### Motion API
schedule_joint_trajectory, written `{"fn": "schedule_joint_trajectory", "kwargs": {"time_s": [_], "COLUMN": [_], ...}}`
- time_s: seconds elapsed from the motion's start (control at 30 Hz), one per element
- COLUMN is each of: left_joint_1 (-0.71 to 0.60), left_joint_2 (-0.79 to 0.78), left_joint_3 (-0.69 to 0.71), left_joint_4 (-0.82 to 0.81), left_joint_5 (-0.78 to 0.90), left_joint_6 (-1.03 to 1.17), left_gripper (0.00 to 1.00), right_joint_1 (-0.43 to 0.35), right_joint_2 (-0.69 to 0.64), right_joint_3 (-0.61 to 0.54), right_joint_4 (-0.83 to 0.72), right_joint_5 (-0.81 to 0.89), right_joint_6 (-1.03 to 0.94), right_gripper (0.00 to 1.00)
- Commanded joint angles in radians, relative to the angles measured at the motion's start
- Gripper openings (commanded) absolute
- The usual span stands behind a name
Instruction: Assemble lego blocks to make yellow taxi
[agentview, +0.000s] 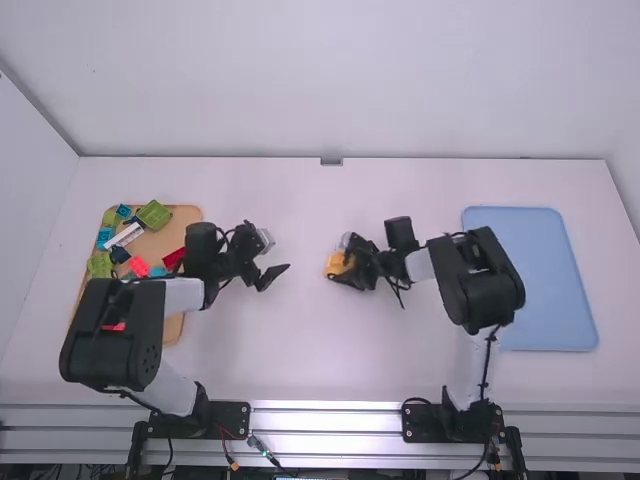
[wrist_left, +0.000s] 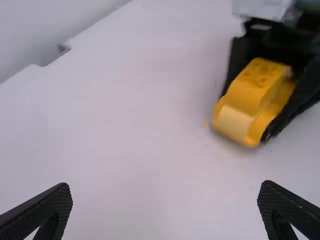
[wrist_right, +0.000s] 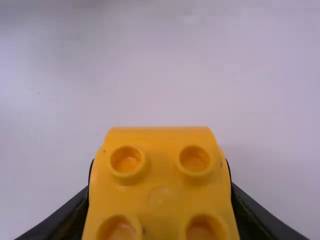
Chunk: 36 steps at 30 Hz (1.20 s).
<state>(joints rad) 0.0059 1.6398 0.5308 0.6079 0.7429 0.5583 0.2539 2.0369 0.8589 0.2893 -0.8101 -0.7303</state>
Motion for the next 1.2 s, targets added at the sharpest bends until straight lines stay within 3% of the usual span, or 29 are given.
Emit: {"fn": "schedule_joint_trajectory", "kwargs": {"time_s": [0.0, 0.13, 0.17, 0.23, 0.3, 0.4, 0.5, 0.63, 0.87, 1.0, 1.03, 1.1, 1.17], "left_joint_1": [-0.013, -0.013, -0.014, -0.014, -0.009, -0.016, -0.019, -0.019, -0.019, -0.019, -0.019, -0.019, -0.019], "left_joint_2": [-0.008, -0.008, -0.008, -0.008, -0.008, -0.008, -0.007, -0.008, -0.008, -0.008, -0.008, -0.008, -0.008], "left_joint_3": [-0.014, -0.01, -0.01, 0.003, 0.013, 0.046, 0.067, 0.1, 0.14, 0.159, 0.166, 0.187, 0.201], "left_joint_4": [0.031, 0.068, 0.069, 0.071, 0.069, 0.045, 0.008, -0.045, -0.115, -0.163, -0.181, -0.221, -0.248], "left_joint_5": [-0.153, -0.187, -0.187, -0.188, -0.2, -0.358, -0.437, -0.448, -0.449, -0.497, -0.525, -0.577, -0.583], "left_joint_6": [-0.189, -0.203, -0.203, -0.203, -0.207, -0.349, -0.38, -0.383, -0.419, -0.501, -0.522, -0.525, -0.525], "left_gripper": [0.99, 0.99, 0.99, 0.99, 0.99, 0.99, 0.99, 0.99, 0.99, 0.99, 0.99, 0.99, 0.99], "right_joint_1": [-0.086, -0.259, -0.266, -0.383, -0.44, -0.599, -0.692, -0.769, -0.792, -0.792, -0.797, -0.799, -0.799], "right_joint_2": [-0.16, -0.342, -0.346, -0.396, -0.404, -0.391, -0.354, -0.274, -0.163, -0.13, -0.126, -0.127, -0.127], "right_joint_3": [0.005, 0.004, 0.004, 0.004, 0.004, 0.004, 0.003, 0.004, 0.004, 0.005, 0.005, 0.005, 0.008], "right_joint_4": [-0.085, -0.232, -0.235, -0.253, -0.251, -0.254, -0.247, -0.209, -0.134, -0.107, -0.112, -0.11, -0.109], "right_joint_5": [0.162, 0.306, 0.311, 0.359, 0.375, 0.401, 0.401, 0.446, 0.488, 0.532, 0.527, 0.532, 0.54], "right_joint_6": [-0.01, -0.002, 0.001, 0.055, 0.084, 0.164, 0.193, 0.26, 0.266, 0.291, 0.277, 0.286, 0.285], "right_gripper": [0.42, 0.39, 0.39, 0.39, 0.39, 0.4, 0.4, 0.44, 0.45, 0.57, 0.66, 0.99, 0.99]}}
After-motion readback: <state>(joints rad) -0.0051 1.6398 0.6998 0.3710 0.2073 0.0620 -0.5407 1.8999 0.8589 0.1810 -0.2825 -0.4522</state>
